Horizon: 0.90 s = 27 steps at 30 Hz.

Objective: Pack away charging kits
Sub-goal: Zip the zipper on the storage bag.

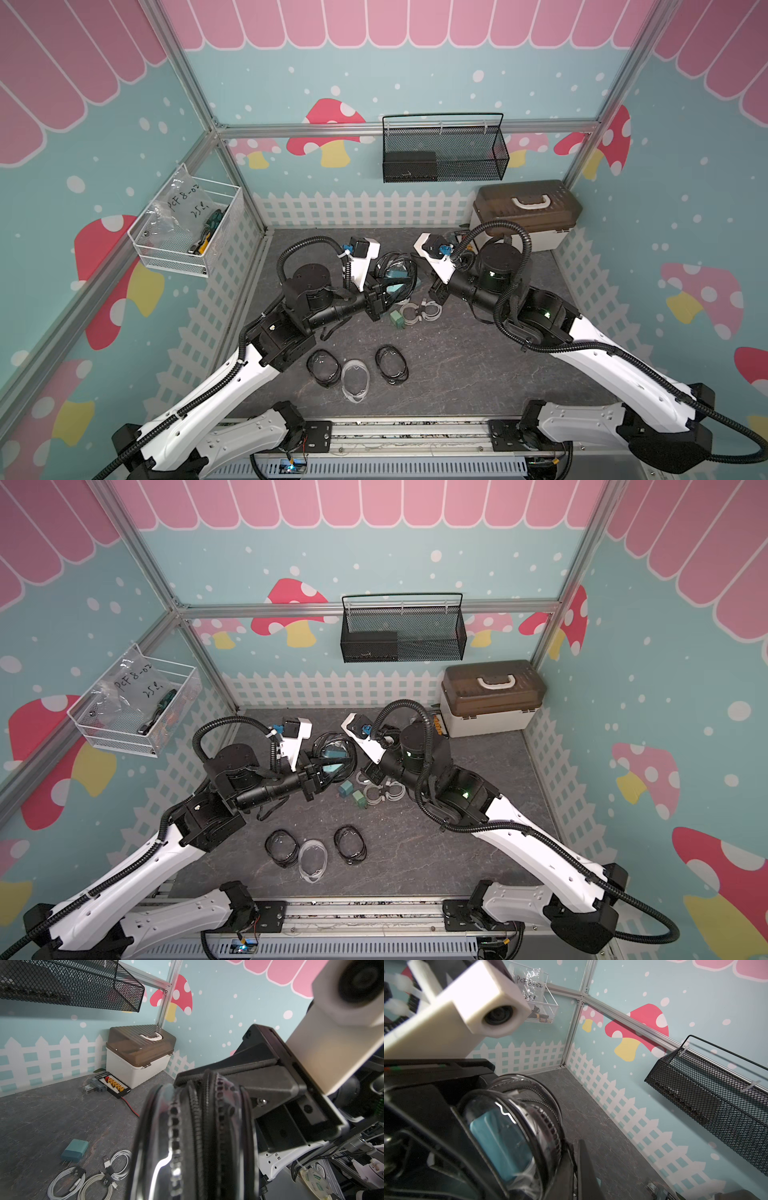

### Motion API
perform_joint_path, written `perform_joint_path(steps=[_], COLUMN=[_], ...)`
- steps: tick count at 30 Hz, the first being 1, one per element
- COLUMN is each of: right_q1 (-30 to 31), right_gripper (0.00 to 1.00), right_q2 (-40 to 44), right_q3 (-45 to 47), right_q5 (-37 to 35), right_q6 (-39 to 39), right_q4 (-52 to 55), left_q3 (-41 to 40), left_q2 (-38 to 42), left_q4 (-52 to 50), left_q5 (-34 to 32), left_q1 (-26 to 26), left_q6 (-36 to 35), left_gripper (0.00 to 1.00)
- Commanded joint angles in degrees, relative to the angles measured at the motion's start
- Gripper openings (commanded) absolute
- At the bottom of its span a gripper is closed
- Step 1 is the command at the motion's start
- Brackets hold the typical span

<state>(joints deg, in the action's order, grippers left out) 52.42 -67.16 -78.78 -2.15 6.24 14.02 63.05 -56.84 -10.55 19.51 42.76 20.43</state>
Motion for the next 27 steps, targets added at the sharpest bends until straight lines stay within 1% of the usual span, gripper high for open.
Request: perform_joint_path(steps=[1, 3, 5, 6, 13, 15, 19, 21, 24, 27], right_q1=[-0.70, -0.66, -0.66, -0.66, -0.57, -0.57, -0.50, -0.48, -0.32, -0.05], right_gripper=[0.00, 0.00, 0.00, 0.00, 0.00, 0.00, 0.00, 0.00, 0.00, 0.00], right_q2=[5.36, 6.93, 7.94, 8.29, 8.71, 8.62, 7.34, 6.41, 5.05, 4.11], right_q3=[2.67, 5.96, 8.26, 9.16, 14.00, 15.41, 18.18, 19.00, 20.98, 22.61], right_q5=[1.33, 2.21, 3.12, 3.69, 5.59, 5.27, 3.54, 2.67, 1.15, -1.97], right_q6=[-5.48, -8.04, -10.37, -11.55, -19.22, -21.70, -27.79, -30.54, -34.29, -37.56], right_q4=[-18.34, -22.42, -25.31, -26.58, -34.85, -38.03, -45.41, -48.22, -53.83, -58.39], left_q3=[-0.23, -0.46, -1.10, -1.68, -7.50, -8.92, -11.69, -12.20, -12.33, -12.04], left_q2=[-1.08, -0.69, -0.15, 0.32, 2.26, 1.96, 0.37, -1.09, -3.90, -6.70], left_q4=[-5.33, -0.65, 4.61, 7.80, 30.12, 36.00, 49.63, 54.61, 60.68, 65.07], left_q5=[4.02, 5.67, 6.49, 6.57, 5.38, 5.19, 5.24, 5.04, 4.02, 2.78], left_q1=[0.13, 0.13, 0.14, 0.13, 0.13, 0.13, 0.13, 0.13, 0.13, 0.13], left_q6=[-0.80, -0.40, 0.34, 0.80, 5.04, 6.37, 9.78, 11.21, 13.14, 15.01], left_gripper=[0.30, 0.37, 0.39, 0.41, 0.64, 0.69, 0.73, 0.74, 0.74, 0.74])
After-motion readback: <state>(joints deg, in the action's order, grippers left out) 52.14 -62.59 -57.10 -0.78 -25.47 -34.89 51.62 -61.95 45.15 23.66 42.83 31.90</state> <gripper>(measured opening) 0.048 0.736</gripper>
